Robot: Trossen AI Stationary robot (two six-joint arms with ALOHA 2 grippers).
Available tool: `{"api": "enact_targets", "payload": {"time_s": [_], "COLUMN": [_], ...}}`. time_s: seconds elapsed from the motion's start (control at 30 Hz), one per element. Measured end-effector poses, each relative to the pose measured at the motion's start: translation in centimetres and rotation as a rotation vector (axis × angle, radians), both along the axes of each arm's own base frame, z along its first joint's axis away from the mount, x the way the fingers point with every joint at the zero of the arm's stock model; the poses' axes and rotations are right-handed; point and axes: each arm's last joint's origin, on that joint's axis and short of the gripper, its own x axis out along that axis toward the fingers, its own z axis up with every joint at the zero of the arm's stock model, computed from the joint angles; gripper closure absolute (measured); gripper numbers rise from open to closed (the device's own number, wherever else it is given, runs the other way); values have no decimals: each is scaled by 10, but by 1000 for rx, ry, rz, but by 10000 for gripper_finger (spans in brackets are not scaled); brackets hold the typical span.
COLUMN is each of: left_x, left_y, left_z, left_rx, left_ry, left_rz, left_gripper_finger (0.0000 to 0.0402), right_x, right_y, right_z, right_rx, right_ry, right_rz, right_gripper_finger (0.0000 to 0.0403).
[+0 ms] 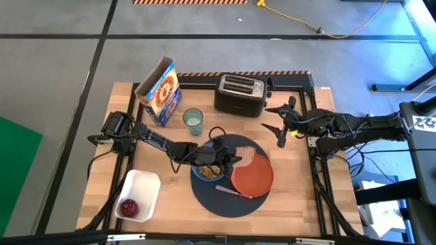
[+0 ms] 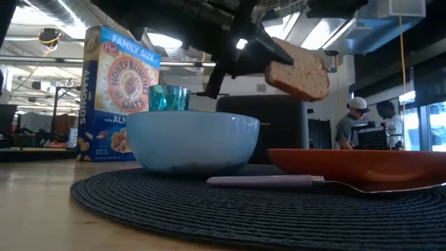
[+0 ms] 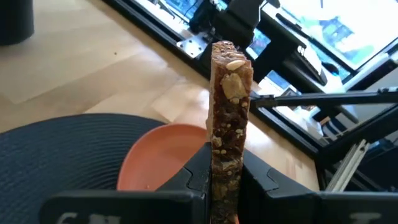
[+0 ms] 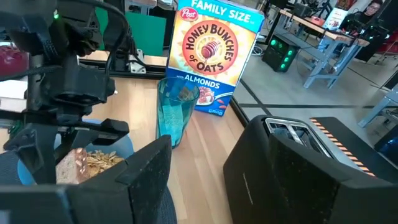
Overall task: Arrange a breakfast setting
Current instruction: Put the toasted bread on the orange plate
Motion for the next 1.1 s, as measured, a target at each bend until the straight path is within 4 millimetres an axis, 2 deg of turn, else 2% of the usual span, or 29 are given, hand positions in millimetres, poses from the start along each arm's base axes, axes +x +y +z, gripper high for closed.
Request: {"api": "enact_targets", "payload": {"time_s": [0.23,0.33,0.43,0.6,0.77,0.9,1.1], "left_x": [31,37,37,37,40,42,43], "left_y": [-15,-17,-16,-16,-17,-16,-13], "left_z": [-2,-5,-7,-9,-26,-41,-42], "left_rx": [12,24,31,12,-14,-42,-44], "left_ry": [4,92,164,172,208,236,240], "left_rz": [-119,-125,-93,-89,-95,-94,-85], "left_gripper_finger": [363,363,363,363,361,339,283], "right_x": [0,-1,-1,-2,-2,-2,-2], "right_y": [0,0,0,0,0,0,0], "right_z": [-1,-3,-5,-6,-6,-6,-6], "right_rx": [6,15,26,26,27,28,30], "right_ry": [11,26,42,54,52,50,57], "right_rz": [-2,-6,-10,-11,-12,-11,-12], "right_gripper_finger": [143,143,143,143,143,143,143]}}
